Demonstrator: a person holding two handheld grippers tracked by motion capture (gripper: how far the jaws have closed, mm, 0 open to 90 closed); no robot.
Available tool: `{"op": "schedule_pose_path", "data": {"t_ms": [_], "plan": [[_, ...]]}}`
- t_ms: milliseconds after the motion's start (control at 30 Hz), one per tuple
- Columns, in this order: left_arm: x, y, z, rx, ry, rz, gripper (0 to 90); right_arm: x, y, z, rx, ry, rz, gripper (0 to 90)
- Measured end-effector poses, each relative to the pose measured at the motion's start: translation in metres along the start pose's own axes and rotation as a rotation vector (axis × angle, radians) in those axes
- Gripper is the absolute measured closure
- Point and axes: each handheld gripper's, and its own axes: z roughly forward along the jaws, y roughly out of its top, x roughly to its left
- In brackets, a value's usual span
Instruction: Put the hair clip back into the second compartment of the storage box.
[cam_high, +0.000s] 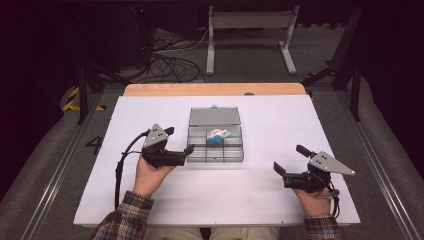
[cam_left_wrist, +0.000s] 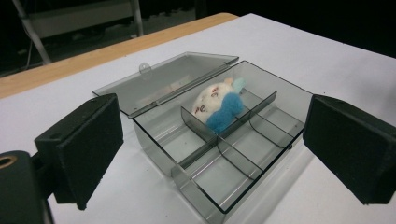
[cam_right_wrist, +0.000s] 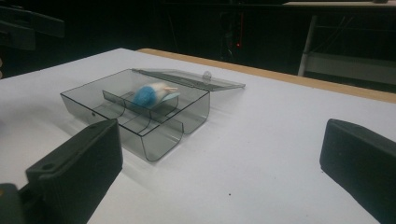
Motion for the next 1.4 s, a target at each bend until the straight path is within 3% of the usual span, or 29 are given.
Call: {"op": "schedule_pose_path", "data": {"t_ms": [1133,1400], "plan": [[0.008,-0.021,-0.046,-0.118,0.037,0.01,2.7,0.001,0.001,-0.001,-0.029,0.006,0.012,0.0],[0.012,-0.028,-0.056,-0.126,0.069,0.011,2.0,0.001,0.001,0.0,-0.025,-0.003,0.01,0.0]]}}
